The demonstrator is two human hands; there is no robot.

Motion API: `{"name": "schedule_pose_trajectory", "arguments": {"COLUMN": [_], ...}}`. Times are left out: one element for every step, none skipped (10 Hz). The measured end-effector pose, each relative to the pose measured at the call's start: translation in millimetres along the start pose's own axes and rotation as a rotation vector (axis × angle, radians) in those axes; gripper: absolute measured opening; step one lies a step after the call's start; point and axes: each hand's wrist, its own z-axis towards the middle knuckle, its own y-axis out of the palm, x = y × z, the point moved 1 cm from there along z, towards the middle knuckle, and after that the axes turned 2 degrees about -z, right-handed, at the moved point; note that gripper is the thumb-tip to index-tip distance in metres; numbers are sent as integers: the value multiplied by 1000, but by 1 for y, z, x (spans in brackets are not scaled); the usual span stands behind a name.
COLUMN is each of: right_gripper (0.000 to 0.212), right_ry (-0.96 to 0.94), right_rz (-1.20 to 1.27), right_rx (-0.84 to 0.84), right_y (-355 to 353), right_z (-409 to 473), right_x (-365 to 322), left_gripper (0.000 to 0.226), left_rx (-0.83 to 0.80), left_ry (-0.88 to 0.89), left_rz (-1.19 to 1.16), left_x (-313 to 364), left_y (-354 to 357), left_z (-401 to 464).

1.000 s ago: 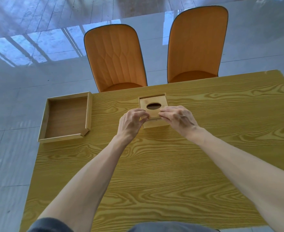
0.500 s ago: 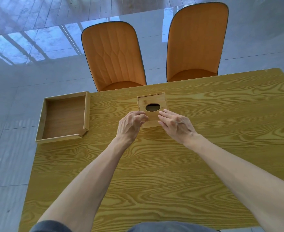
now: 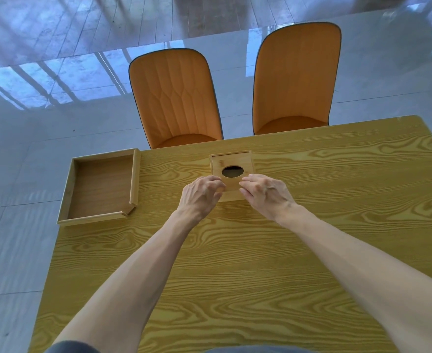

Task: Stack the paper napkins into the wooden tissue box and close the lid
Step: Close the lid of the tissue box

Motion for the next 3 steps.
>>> {"name": "schedule_pose_trajectory", "arguments": {"right_gripper": [36,36,38], "right_ry": [56,101,114], "right_rz": [-39,-41,-93], "right_rx": [-80,-214,-256], "right_y": [-19,-44,-75], "right_z": [6,15,26], "right_x": [-7,-17,-29], "left_gripper": [30,41,48], "left_rx": [-153,-402,-518], "left_ry": [-40,-105,-119], "left_rz": [-27,-1,11], "left_x": [7,11,18], "left_y": [-17,-37,-67], "left_z": [4,11,20]}}
